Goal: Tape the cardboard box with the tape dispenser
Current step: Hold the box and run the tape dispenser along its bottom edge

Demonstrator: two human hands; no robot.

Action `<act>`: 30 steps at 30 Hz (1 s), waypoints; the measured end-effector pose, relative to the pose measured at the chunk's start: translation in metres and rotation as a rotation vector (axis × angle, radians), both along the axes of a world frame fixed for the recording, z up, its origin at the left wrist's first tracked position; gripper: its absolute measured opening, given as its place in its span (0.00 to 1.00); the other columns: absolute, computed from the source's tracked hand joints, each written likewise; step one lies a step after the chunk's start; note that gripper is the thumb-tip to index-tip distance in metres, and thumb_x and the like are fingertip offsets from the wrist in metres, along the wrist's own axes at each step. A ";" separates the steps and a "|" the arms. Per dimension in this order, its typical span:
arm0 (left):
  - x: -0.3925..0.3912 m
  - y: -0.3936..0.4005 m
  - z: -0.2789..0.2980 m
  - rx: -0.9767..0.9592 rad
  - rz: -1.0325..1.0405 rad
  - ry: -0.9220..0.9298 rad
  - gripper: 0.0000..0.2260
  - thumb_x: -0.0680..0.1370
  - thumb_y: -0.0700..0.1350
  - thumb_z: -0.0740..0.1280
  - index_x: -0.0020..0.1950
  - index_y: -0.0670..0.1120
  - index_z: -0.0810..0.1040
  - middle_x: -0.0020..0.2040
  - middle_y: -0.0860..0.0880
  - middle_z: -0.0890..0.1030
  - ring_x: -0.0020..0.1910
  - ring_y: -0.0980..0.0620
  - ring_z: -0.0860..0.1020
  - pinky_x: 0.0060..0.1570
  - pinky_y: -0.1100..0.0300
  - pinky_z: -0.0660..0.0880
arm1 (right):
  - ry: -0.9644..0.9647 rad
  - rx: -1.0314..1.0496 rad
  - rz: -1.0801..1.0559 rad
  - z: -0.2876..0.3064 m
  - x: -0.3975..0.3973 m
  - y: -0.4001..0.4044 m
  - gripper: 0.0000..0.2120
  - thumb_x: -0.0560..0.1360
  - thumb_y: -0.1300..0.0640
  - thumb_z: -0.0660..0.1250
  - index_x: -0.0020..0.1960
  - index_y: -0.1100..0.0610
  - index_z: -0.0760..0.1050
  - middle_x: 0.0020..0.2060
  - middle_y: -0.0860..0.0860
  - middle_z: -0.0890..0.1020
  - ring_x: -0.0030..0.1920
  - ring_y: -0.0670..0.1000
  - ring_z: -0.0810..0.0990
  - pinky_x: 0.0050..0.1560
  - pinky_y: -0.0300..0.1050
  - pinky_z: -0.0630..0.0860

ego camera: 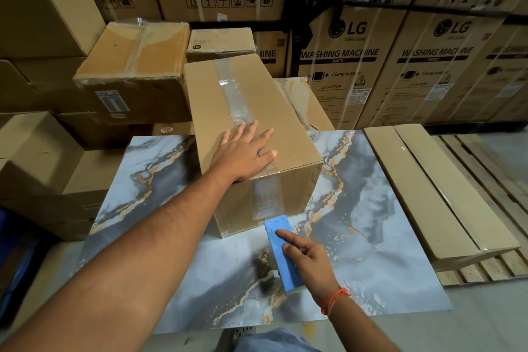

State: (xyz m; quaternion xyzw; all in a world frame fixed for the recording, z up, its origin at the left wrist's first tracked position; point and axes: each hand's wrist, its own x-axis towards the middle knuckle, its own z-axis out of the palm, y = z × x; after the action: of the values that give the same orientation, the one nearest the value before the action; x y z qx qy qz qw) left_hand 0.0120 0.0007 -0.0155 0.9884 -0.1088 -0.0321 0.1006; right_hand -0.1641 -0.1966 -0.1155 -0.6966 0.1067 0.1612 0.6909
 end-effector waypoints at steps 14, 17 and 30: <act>0.000 0.001 0.001 0.009 -0.006 -0.003 0.30 0.80 0.70 0.46 0.81 0.66 0.48 0.85 0.52 0.45 0.83 0.48 0.43 0.79 0.42 0.41 | -0.017 -0.024 -0.054 0.002 0.000 0.003 0.10 0.79 0.58 0.68 0.55 0.48 0.86 0.54 0.47 0.87 0.45 0.43 0.81 0.40 0.30 0.75; 0.000 0.001 0.000 0.008 -0.009 -0.001 0.30 0.80 0.70 0.46 0.81 0.66 0.48 0.85 0.52 0.45 0.83 0.48 0.43 0.79 0.42 0.41 | -0.021 -0.021 -0.052 0.002 -0.002 0.002 0.11 0.79 0.58 0.68 0.55 0.47 0.86 0.53 0.46 0.87 0.48 0.45 0.82 0.42 0.32 0.76; 0.000 0.001 0.001 0.015 -0.006 -0.003 0.29 0.80 0.70 0.46 0.81 0.66 0.47 0.85 0.52 0.44 0.83 0.48 0.43 0.80 0.42 0.41 | -0.018 -0.015 -0.053 0.001 0.000 0.003 0.10 0.79 0.58 0.68 0.55 0.48 0.86 0.54 0.46 0.87 0.48 0.45 0.81 0.41 0.31 0.76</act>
State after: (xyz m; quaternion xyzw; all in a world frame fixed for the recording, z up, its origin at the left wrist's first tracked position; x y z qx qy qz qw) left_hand 0.0116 0.0012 -0.0144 0.9889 -0.1116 -0.0318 0.0929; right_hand -0.1637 -0.1937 -0.1149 -0.7000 0.1200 0.1360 0.6907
